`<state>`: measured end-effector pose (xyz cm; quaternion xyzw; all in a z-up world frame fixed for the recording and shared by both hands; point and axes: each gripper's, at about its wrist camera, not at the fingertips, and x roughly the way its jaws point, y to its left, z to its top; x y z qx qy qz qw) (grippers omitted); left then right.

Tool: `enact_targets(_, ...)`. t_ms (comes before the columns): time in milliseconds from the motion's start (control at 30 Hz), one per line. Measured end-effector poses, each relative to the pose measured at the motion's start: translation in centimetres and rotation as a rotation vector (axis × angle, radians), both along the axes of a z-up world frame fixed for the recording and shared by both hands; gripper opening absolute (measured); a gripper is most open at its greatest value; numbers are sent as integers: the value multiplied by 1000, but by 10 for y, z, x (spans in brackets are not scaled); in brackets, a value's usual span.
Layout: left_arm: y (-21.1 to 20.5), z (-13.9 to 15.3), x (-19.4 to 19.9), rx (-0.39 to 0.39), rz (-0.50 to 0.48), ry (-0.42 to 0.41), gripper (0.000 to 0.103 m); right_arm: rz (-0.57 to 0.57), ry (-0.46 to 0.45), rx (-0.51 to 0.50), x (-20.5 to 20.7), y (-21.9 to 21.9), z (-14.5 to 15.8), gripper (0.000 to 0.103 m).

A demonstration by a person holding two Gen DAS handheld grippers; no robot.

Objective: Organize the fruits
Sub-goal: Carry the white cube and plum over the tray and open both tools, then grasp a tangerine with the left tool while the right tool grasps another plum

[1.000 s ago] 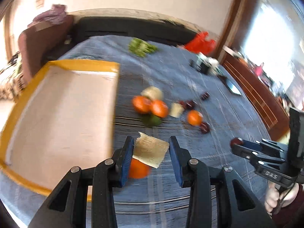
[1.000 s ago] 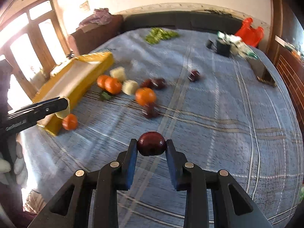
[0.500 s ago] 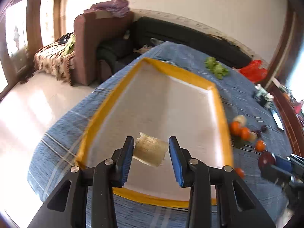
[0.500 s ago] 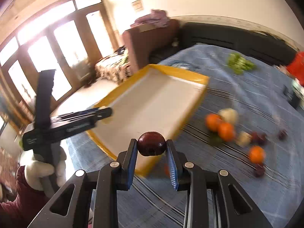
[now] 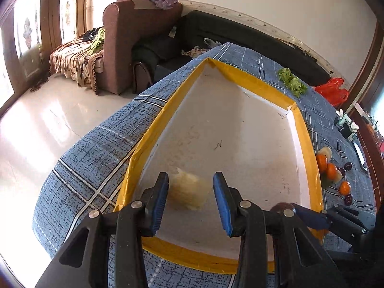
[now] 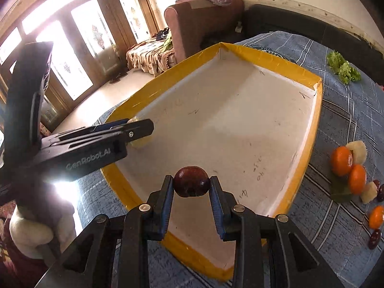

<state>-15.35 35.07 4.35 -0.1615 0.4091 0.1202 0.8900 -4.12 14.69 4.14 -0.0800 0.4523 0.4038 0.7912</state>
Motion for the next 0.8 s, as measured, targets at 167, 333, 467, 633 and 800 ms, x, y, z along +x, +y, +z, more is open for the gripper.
enact_targets(167,-6,11,-5,2,16,-25,62,-35,46,66,7,-11,11,42)
enact_targets(333,-17,29,-16,3,13,-63,66,-82,-9,125,9,-43,36,48)
enact_targets(467,-36,49,-29,-18,-32,-123,74,-167,-67,150,15,-99,58,58)
enact_targets(633,-83,69,-37,-14,-161,-190,82,-331,-122,108,27,-184,64,64)
enact_targets(800,-141,57,-24,-12,-312,-140,82,-490,-37,108,45,-258,39,64)
